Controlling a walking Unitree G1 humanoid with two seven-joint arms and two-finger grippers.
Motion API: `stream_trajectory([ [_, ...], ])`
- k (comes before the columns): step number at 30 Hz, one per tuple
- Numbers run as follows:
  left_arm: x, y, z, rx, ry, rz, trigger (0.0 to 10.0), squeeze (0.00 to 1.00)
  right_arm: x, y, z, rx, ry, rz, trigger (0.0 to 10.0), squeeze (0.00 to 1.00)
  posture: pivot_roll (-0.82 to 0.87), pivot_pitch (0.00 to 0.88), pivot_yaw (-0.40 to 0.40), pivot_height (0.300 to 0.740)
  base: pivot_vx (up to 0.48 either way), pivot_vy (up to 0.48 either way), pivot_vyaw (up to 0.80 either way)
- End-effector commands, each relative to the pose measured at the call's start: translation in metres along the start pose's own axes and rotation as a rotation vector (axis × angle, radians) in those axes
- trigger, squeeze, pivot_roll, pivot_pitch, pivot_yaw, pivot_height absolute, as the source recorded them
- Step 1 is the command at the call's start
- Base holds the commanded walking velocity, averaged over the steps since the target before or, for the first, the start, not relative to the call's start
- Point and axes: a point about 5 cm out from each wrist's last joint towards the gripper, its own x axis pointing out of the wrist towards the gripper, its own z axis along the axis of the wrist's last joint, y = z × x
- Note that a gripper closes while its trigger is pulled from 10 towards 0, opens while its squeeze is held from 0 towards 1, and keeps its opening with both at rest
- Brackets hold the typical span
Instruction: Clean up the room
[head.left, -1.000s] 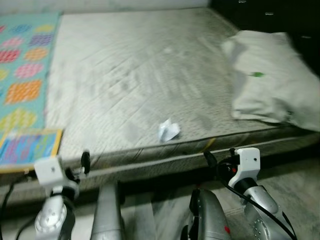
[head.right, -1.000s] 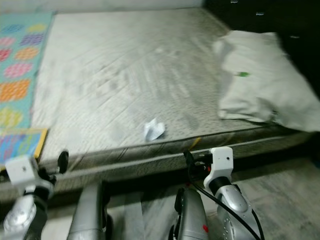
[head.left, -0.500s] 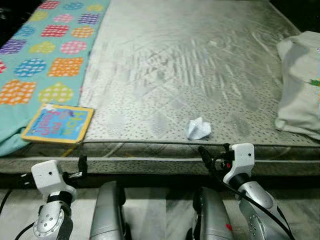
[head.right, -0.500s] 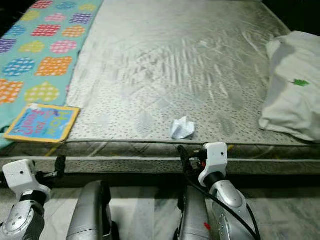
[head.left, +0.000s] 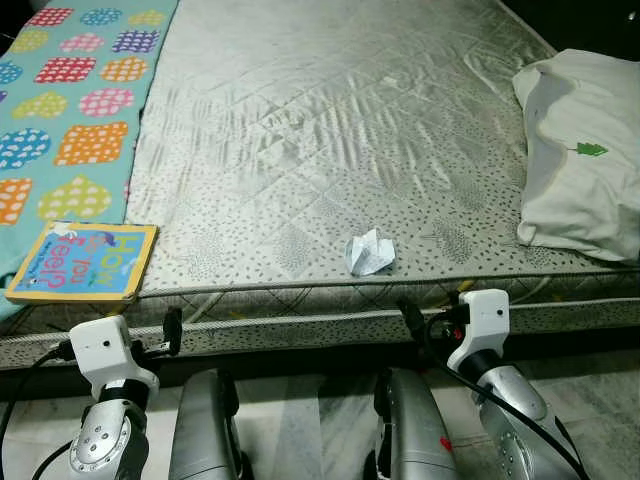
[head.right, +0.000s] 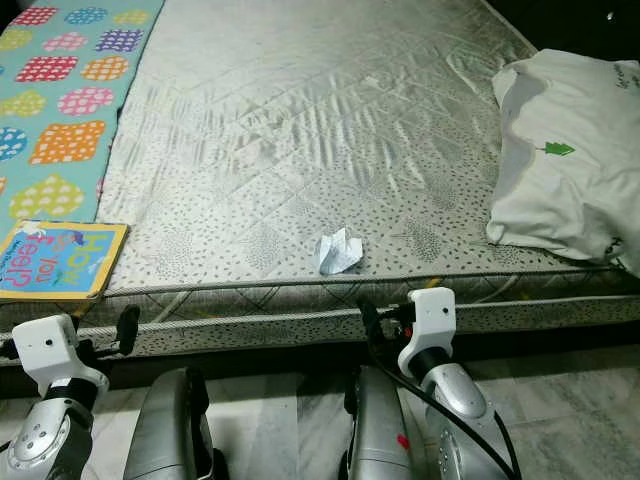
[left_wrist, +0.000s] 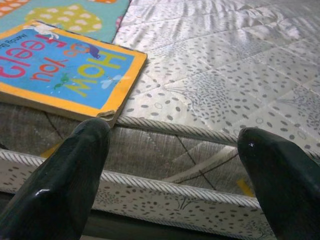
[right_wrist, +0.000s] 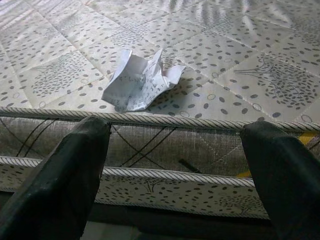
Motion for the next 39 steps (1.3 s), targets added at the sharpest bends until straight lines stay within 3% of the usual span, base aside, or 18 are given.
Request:
stream_trajectory([
  [1, -0.002, 0.002, 0.0, 0.001, -0.001, 0.0, 10.0, 0.0, -0.002, -0.002, -0.002, 0.007, 0.008, 0.0, 10.0, 0.0, -0.06, 0.132, -0.03, 0.53, 0.292, 0.0, 0.0],
  [14, -0.001, 0.002, 0.0, 0.001, 0.0, -0.002, 10.0, 0.0, -0.001, -0.002, -0.002, 0.012, 0.011, 0.002, 10.0, 0.0, -0.06, 0.14, -0.031, 0.53, 0.294, 0.0, 0.34],
  [24, -0.001, 0.003, 0.0, 0.003, 0.001, 0.005, 10.0, 0.0, 0.0, -0.002, -0.004, 0.008, 0.028, 0.009, 10.0, 0.0, -0.06, 0.146, -0.031, 0.53, 0.0, 0.0, 0.0],
  [33, -0.001, 0.002, 0.0, 0.001, 0.004, 0.005, 10.0, 0.0, 0.002, -0.001, -0.008, 0.002, 0.08, 0.02, 10.0, 0.0, -0.06, 0.15, -0.031, 0.53, 0.0, 0.0, 0.59],
  [39, -0.001, 0.002, 0.001, 0.001, 0.002, 0.008, 10.0, 0.0, 0.014, 0.001, -0.004, -0.101, 0.113, 0.039, 10.0, 0.0, -0.06, 0.157, -0.033, 0.53, 0.0, 0.0, 0.0],
])
